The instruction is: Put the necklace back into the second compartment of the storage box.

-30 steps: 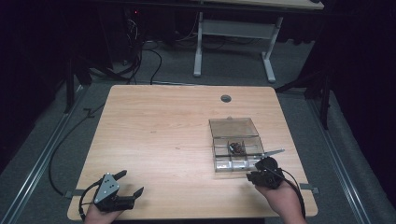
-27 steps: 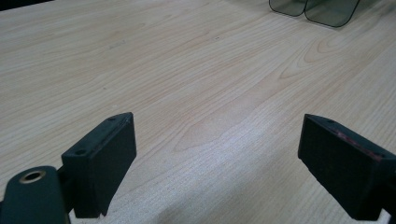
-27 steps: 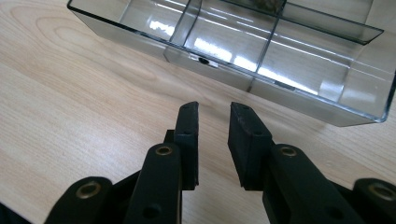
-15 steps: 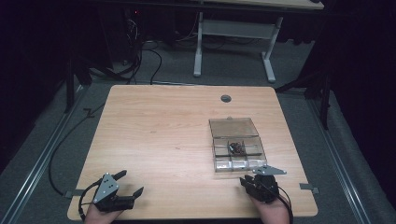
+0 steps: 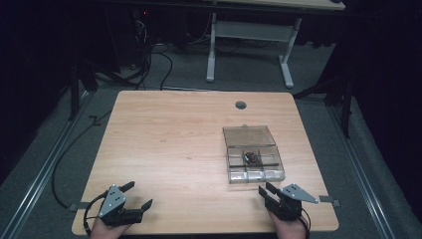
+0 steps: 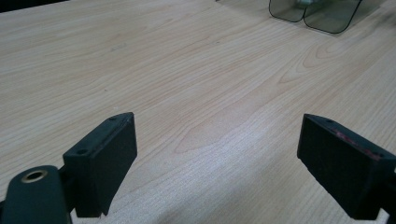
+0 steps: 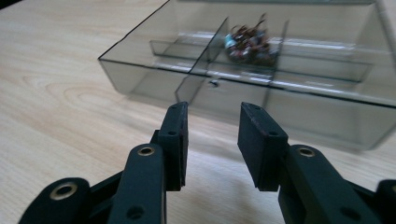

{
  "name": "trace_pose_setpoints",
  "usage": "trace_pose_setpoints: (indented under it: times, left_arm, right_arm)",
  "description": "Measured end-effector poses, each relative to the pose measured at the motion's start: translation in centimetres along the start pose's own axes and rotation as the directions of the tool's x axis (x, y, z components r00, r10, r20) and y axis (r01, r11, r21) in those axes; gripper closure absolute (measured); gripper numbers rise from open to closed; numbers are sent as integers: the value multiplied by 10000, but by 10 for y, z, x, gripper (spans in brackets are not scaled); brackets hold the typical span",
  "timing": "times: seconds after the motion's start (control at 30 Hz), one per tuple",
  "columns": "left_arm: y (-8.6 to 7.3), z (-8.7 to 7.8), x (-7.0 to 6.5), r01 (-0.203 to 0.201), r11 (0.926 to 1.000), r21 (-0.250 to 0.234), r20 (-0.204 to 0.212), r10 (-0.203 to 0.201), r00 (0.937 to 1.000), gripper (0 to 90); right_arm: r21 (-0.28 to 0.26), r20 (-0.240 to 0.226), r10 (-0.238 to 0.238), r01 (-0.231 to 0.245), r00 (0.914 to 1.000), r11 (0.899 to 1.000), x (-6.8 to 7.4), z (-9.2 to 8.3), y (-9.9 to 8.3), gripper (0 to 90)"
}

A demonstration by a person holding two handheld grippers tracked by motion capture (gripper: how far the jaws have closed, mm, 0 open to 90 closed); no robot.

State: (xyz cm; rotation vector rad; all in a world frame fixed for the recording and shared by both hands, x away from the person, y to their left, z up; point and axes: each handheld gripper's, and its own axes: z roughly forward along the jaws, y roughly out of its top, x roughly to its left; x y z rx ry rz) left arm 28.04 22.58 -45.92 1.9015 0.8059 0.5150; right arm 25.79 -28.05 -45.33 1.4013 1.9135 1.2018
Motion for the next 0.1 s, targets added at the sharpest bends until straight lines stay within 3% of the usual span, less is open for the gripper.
trace_pose_setpoints:
  times: [0.1]
  left_arm:
    - [0, 0, 0, -25, 10000, 26, -37, 26, 10000, 126]
  right_arm:
    - [-21, -4, 192, -192, 9998, 9998, -4, -2, -1, 635]
